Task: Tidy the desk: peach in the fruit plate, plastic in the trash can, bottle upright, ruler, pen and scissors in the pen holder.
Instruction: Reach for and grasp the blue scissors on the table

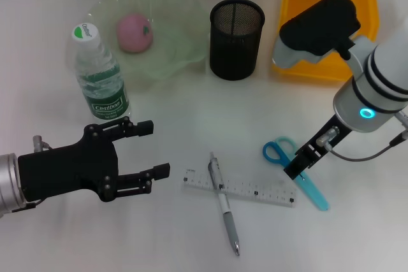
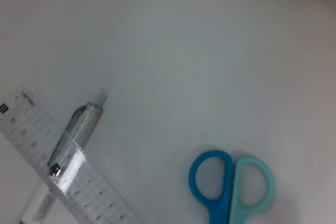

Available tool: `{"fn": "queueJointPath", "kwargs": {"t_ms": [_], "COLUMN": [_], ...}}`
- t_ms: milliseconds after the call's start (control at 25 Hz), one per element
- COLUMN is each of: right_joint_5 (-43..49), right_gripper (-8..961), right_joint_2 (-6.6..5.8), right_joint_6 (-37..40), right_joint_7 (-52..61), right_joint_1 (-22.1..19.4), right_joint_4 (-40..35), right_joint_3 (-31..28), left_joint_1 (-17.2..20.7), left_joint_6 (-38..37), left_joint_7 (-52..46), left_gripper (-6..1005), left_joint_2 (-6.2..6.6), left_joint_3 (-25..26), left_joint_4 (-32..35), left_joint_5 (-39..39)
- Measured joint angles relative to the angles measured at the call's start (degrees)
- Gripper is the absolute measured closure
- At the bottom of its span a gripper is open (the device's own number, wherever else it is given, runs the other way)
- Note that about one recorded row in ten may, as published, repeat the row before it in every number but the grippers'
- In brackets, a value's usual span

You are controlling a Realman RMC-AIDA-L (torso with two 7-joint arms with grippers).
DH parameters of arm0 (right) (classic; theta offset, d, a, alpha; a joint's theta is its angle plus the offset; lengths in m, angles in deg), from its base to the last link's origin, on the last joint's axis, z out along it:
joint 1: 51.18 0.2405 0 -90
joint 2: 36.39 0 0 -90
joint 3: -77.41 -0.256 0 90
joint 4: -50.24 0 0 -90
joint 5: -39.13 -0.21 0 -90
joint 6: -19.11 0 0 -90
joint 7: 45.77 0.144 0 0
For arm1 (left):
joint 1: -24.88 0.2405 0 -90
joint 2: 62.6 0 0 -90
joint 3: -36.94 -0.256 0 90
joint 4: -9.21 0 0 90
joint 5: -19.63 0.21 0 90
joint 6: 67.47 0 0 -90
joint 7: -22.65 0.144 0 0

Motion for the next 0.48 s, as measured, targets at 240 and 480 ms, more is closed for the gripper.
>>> {"fn": "queueJointPath", "kwargs": {"t_ms": [240, 480], "right_joint_5": [-0.1, -0.2], "right_gripper": [135, 136], "right_joint_2": [0.05, 0.04], "right_joint_6": [-0.8, -0.9], "right_joint_7": [0.0, 0.0], "right_joint_1": [0.9, 1.1], "right_joint_4": [1.8, 2.1], "right_joint_3": [1.2, 1.7], "left_joint_1": [0.0, 0.3], "left_joint_6": [0.0, 0.1], "left_joint_7": [0.0, 0.0], "left_gripper": [199, 199], "left_joint_2": [0.00, 0.00], "left_joint_3": [0.1, 0.1], "left_joint_4": [0.0, 0.0], "left_joint_5": [0.0, 0.0]}}
